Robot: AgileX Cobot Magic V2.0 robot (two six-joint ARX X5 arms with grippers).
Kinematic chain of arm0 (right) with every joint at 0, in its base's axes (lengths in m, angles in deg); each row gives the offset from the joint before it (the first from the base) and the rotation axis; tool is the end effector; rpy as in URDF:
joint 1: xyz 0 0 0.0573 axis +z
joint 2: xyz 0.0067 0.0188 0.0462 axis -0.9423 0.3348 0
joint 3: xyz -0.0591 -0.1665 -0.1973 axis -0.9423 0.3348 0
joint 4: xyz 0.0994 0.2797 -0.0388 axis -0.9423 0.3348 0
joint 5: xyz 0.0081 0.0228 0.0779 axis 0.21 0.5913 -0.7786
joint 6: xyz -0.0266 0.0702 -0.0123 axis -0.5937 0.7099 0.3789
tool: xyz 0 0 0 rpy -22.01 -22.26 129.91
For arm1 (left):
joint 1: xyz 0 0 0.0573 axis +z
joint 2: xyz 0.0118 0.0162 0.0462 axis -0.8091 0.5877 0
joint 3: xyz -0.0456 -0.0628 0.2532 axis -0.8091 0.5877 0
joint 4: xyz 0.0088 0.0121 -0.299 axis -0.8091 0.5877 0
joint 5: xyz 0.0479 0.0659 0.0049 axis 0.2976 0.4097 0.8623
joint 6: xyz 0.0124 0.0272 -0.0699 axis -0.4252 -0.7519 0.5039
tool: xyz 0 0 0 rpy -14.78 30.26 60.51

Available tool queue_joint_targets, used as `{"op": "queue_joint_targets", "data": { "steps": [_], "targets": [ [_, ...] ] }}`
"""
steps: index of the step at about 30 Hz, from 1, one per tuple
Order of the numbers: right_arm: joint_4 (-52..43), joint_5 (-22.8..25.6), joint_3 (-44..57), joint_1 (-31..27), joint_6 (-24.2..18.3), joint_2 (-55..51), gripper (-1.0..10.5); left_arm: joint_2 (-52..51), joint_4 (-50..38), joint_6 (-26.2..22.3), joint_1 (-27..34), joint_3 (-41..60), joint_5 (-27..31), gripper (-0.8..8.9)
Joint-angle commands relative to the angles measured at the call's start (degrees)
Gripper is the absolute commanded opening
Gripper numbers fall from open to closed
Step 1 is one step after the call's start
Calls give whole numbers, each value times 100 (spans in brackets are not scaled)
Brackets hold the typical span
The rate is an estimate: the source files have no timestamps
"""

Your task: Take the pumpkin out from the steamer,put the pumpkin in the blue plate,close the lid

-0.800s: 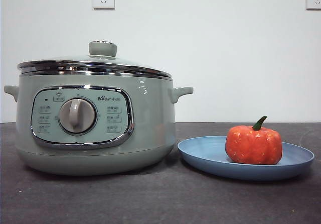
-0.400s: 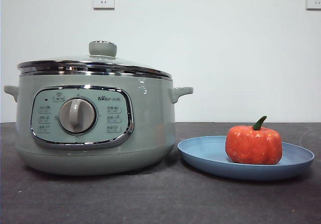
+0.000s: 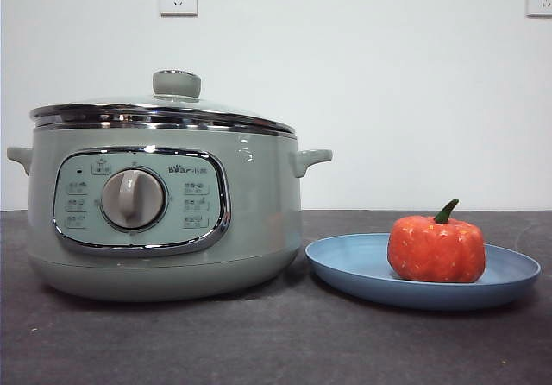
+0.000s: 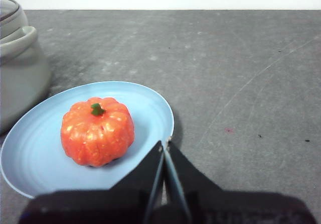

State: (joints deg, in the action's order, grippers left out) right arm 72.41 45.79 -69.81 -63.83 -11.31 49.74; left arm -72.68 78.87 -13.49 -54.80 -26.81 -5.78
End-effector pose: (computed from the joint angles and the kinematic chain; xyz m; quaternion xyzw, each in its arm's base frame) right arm 0.1700 0.0271 0.1463 -0.0047 0.1168 0.1189 0.9860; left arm 0.1745 -0.0027 0.1470 -0.0393 0.0857 -0.0049 0.9955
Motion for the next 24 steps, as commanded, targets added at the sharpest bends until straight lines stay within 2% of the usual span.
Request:
{"op": "queue_joint_targets", "data": {
  "steps": [1, 24],
  "targets": [
    [-28, 0, 66, -17, 70, 2, -17, -15, -9, 28, 22, 92, 4, -3],
    [-28, 2, 66, -17, 70, 2, -17, -15, -11, 28, 22, 92, 4, -3]
  ]
}}
